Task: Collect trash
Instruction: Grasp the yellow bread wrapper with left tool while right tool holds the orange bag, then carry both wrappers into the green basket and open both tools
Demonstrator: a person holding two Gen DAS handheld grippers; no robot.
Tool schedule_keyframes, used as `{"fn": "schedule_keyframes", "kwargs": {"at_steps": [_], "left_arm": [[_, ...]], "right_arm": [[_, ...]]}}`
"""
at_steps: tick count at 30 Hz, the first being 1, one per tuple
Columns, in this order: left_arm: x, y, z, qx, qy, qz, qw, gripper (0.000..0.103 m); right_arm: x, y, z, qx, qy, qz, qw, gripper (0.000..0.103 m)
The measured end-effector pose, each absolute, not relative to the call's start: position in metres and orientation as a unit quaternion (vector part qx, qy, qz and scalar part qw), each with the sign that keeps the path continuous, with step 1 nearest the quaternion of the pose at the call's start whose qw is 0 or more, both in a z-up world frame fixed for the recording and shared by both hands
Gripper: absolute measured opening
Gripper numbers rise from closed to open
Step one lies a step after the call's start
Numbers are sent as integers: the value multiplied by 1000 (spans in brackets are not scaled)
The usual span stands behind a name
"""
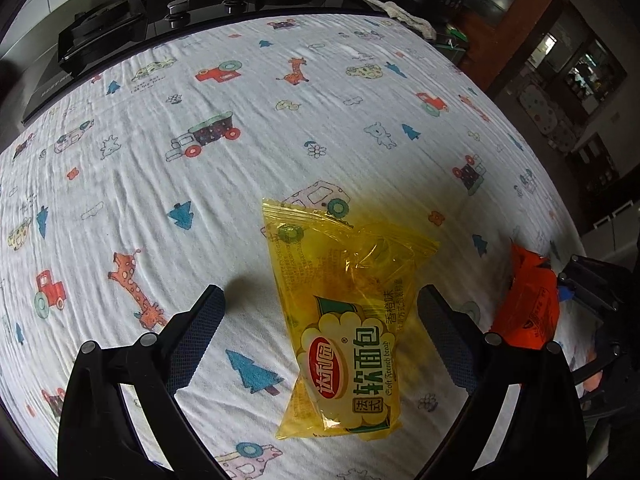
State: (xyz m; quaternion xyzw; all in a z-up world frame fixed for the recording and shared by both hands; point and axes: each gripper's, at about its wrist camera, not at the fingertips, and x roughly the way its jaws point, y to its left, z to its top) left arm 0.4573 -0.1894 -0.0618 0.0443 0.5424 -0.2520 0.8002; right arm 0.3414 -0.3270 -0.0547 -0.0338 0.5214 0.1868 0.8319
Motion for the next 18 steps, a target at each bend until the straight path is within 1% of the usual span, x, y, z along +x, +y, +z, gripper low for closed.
{"fn": "schedule_keyframes", "kwargs": {"at_steps": [2, 4, 5, 7, 8, 9, 10, 18], "left_arm": [[456, -190, -62, 50, 540, -249, 803, 89], [456, -188, -61, 51, 538, -245, 805, 80], [456, -186, -60, 50, 537, -245, 806, 78], [454, -183, -58, 45, 536, -244, 807, 64], [454, -181, -57, 41, 537, -247, 806, 60], [453, -179, -57, 37, 538, -251, 804, 53], [452, -177, -56, 32, 540, -253, 802, 49], [428, -155, -47, 6, 530, -265, 805, 45]], "right_arm": [[342, -327, -55, -34, 521, 186, 832, 59], [341, -326, -55, -33, 522, 187, 832, 59], [341, -326, -55, -33, 522, 188, 832, 59], [340, -324, -54, -33, 521, 190, 831, 59], [339, -323, -53, -33, 520, 191, 832, 59], [338, -321, -53, -33, 520, 193, 832, 59], [337, -320, -52, -33, 519, 194, 832, 59], [325, -300, -43, -37, 515, 211, 830, 59]]}}
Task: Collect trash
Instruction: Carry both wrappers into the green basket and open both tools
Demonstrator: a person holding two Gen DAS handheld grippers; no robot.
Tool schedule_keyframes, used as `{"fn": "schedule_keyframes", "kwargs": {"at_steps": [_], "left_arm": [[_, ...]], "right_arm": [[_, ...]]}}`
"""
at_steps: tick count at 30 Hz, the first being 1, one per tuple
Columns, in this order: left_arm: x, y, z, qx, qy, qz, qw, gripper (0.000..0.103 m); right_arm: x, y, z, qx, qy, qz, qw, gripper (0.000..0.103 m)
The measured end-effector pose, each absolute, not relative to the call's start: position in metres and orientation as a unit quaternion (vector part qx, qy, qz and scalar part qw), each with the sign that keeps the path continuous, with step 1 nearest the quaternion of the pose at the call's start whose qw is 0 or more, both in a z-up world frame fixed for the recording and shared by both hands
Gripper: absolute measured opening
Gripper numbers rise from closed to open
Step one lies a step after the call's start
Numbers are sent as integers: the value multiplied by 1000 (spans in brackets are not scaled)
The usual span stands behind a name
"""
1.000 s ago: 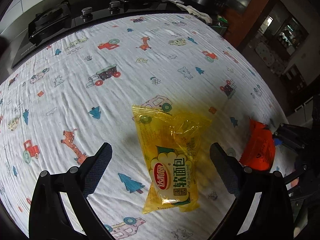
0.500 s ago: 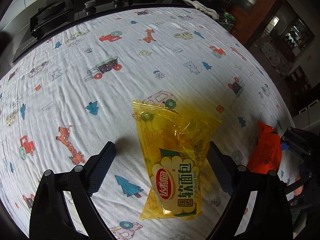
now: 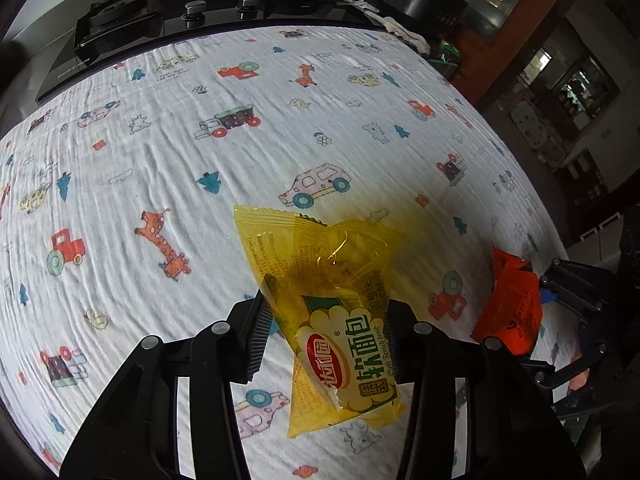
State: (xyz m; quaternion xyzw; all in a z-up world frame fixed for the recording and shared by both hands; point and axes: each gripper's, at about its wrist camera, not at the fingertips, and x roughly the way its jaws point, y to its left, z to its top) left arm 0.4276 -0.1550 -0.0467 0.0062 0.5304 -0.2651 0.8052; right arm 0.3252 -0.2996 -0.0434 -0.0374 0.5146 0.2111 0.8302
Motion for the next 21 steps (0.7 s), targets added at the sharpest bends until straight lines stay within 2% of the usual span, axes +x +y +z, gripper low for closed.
{"fn": "schedule_keyframes", "kwargs": {"at_steps": [8, 21], "left_arm": [[390, -107, -28, -18, 513, -253, 820, 45], [309, 21, 1, -54, 481, -178, 857, 45]], "right_arm": [[306, -263, -32, -50, 507, 235, 828, 59], [263, -158, -10, -93, 490, 306, 811, 59]]}}
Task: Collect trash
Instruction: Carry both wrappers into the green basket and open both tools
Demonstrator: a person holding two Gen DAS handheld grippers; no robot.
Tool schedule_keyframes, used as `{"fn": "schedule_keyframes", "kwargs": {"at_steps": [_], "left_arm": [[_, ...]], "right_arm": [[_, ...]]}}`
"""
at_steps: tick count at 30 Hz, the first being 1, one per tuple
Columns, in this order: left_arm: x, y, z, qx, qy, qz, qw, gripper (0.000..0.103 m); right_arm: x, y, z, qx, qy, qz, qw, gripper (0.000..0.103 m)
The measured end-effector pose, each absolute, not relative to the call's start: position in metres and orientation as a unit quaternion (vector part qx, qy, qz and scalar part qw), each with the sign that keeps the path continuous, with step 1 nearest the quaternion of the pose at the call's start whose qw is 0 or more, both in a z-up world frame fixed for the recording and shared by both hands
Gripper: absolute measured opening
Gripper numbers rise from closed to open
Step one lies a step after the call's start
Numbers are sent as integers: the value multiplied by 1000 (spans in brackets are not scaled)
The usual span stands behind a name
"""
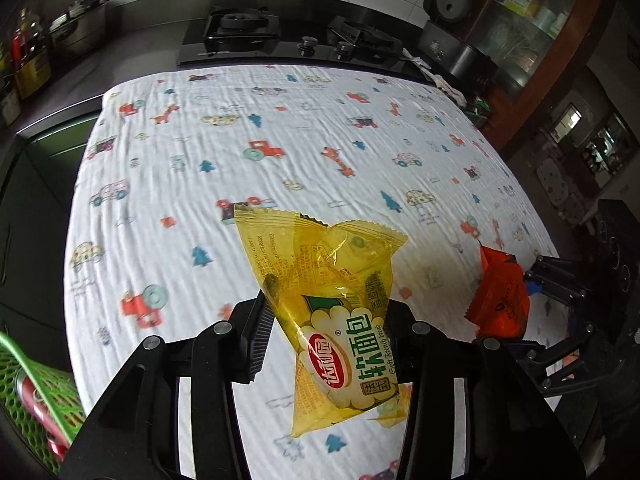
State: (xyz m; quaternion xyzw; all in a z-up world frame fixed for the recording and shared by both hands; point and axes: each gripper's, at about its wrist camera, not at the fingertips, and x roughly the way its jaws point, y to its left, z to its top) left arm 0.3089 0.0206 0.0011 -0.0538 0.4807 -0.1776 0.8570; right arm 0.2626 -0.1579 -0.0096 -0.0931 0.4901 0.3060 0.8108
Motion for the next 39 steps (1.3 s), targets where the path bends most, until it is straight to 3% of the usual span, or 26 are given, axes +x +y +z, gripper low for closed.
{"fn": "schedule_keyframes", "kwargs": {"at_steps": [25, 39], "left_arm": [[158, 302, -15, -156, 457, 38, 875, 45], [133, 377, -62, -195, 479, 106, 849, 45]], "right_arm": [[202, 83, 6, -162, 463, 442, 751, 59], [198, 190, 1, -149, 456, 482, 733, 59]]}}
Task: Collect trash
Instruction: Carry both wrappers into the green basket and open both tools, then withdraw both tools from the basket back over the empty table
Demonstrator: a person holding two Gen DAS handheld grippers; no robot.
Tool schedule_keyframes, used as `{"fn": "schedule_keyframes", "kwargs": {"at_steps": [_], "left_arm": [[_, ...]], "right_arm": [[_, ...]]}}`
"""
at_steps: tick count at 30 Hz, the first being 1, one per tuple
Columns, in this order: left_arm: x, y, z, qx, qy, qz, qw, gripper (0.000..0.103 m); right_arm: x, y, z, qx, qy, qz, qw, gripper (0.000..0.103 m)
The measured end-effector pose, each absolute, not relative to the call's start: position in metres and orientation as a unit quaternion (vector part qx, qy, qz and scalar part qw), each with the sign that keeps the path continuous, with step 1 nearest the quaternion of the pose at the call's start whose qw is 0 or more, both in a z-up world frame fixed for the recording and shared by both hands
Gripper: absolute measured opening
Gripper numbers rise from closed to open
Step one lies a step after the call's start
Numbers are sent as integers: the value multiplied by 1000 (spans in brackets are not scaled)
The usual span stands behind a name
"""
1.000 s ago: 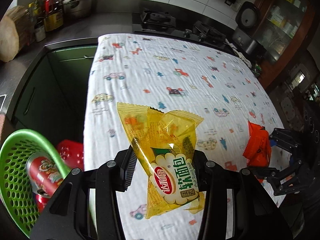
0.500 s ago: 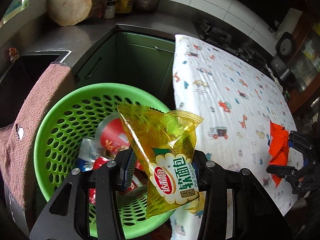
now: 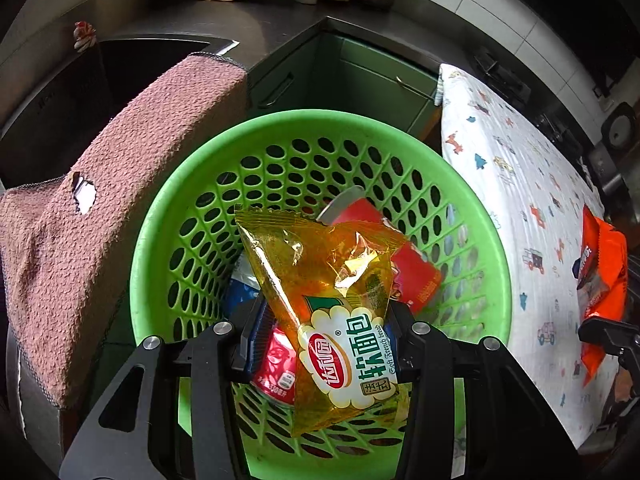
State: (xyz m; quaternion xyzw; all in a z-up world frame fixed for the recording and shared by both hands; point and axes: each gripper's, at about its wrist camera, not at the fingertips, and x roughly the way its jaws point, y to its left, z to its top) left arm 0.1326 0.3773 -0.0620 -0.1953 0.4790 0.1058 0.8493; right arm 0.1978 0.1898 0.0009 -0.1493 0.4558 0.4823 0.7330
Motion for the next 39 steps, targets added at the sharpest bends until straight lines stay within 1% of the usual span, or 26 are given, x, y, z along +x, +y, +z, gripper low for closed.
{"fn": "schedule_keyframes", "kwargs": {"at_steps": [13, 15, 17, 20, 24, 26, 28, 32, 34, 39], "left_arm": [[132, 402, -67, -185, 480, 130, 848, 45], [133, 403, -67, -186, 480, 128, 848, 45], [134, 404, -68, -184, 481, 128, 848, 46], [136, 405, -68, -185, 481, 127, 848, 48], [136, 407, -69, -189, 481, 128, 847, 53], [137, 407, -70, -191, 480, 129, 846, 56], [137, 406, -70, -194, 479, 127, 847, 62], [140, 403, -70, -190, 480, 127, 847, 66], [141, 401, -69, -191, 481, 128, 846, 71], [140, 396, -65, -190, 479, 128, 847, 72]], "right_arm": [[203, 245, -21, -109, 470, 481, 732, 60], [203, 251, -25, -105, 476, 484, 727, 63], [203, 255, -28, -105, 475, 483, 728, 72], [203, 256, -31, -102, 477, 485, 725, 74], [204, 254, -34, -105, 480, 484, 724, 74], [204, 250, -33, -106, 480, 485, 723, 76], [203, 247, -32, -108, 478, 486, 724, 78], [200, 236, -30, -115, 474, 486, 725, 81], [198, 229, -29, -115, 473, 487, 725, 82], [195, 212, -28, -116, 470, 481, 731, 85]]}}
